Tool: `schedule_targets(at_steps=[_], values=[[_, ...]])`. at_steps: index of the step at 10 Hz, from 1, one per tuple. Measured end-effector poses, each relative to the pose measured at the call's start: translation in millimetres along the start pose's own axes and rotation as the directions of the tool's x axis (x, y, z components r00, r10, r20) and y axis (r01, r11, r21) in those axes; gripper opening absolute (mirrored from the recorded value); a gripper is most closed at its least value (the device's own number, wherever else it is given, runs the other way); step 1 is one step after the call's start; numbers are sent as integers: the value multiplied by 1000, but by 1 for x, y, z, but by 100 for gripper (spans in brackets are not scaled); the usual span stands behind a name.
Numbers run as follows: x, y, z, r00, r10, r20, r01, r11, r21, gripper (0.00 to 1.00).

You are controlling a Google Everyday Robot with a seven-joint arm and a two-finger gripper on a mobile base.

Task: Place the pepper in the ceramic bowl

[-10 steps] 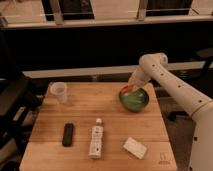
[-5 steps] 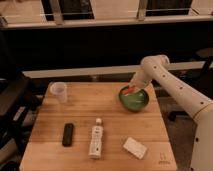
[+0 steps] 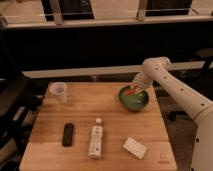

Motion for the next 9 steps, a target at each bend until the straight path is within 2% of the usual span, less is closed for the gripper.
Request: schedule_targets(at_steps=[1,2,3,5,6,7,8,9], values=[[1,2,1,1000,2,1,-2,1000,-2,2],[3,5,-1,1000,6,1,-6,1000,-1,9],[6,9,-2,1000,9,1,-9,1000,-1,17],[8,11,-1,1000,12,1,-12,1000,-1,41],[8,10,-1,1000,10,1,-10,1000,-2,47],[11,12,-3,1000,13,-1,-13,1000,-1,61],[13,14,-4,1000,15,-2,-15,1000,-1,69],[13,15,-4,1000,15,-2,-15,1000,-1,71]])
